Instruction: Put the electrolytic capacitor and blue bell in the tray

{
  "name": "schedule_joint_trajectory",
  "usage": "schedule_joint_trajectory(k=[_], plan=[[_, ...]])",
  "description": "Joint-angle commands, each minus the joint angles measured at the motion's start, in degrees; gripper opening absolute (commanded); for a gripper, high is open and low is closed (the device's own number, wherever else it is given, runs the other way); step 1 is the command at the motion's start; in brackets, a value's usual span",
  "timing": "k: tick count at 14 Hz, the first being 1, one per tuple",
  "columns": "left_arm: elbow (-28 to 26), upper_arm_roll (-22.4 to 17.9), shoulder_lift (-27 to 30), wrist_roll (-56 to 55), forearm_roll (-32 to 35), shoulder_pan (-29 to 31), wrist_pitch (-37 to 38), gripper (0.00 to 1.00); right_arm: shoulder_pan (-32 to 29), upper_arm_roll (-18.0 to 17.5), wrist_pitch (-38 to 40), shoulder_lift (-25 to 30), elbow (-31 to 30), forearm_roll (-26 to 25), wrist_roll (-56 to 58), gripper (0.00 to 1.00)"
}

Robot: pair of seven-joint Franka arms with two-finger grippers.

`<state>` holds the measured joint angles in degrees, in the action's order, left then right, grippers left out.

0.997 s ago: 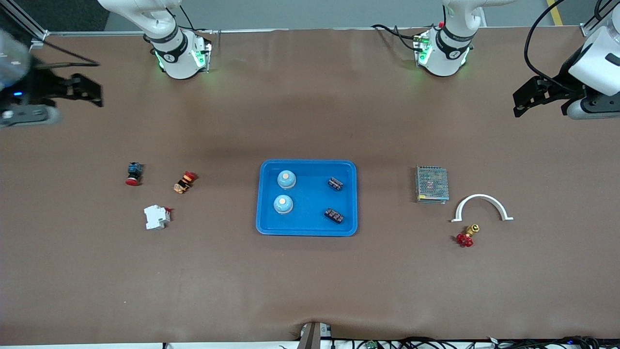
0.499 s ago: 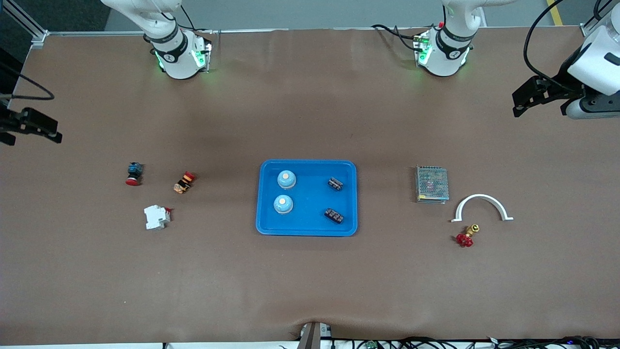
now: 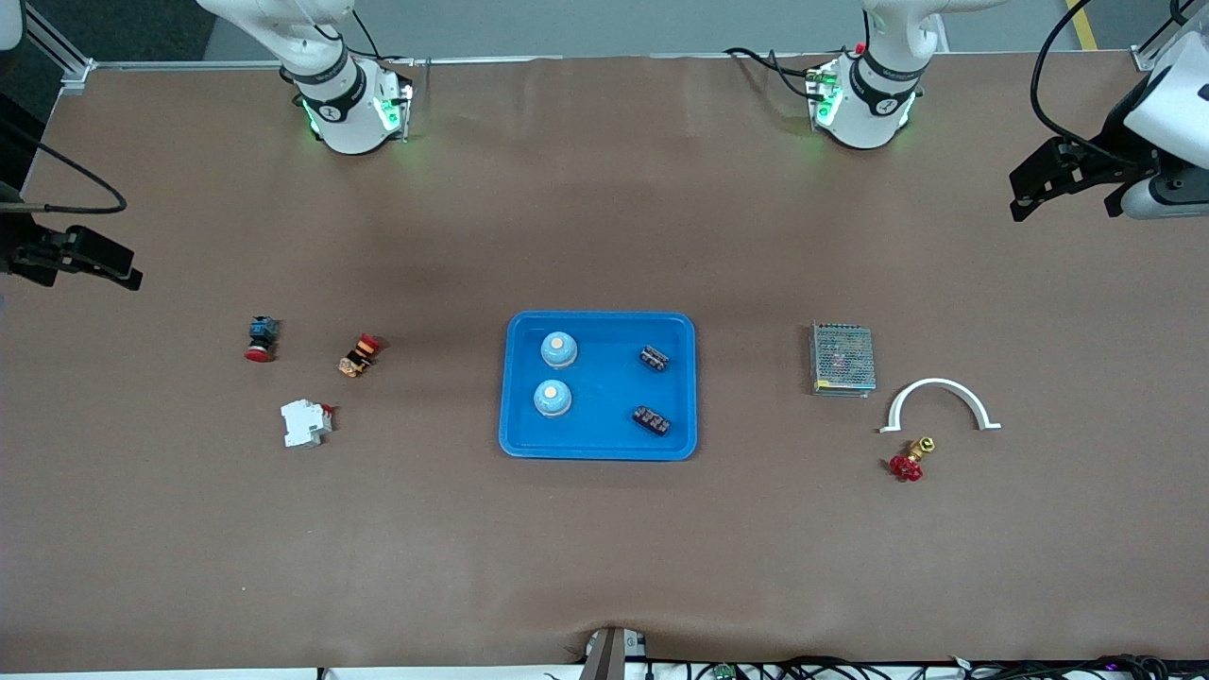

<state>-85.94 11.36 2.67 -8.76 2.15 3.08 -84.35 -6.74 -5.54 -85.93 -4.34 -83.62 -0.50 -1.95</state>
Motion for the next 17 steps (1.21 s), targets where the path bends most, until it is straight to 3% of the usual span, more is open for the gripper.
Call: schedule_joint_trajectory(k=[1,17], plan=[[-0.54,-0.11,1.37,1.46,-0.92,0.43,0.76,1.00,-0.47,-0.17,-2.14,6.09,-7.42,1.73,-0.86,1.00],[-0.46,0.42,1.99,1.38,-1.01,0.25,0.94,1.00,0.41,-0.26,-1.88,6.62,-7.52,1.56,-0.68,1.00]])
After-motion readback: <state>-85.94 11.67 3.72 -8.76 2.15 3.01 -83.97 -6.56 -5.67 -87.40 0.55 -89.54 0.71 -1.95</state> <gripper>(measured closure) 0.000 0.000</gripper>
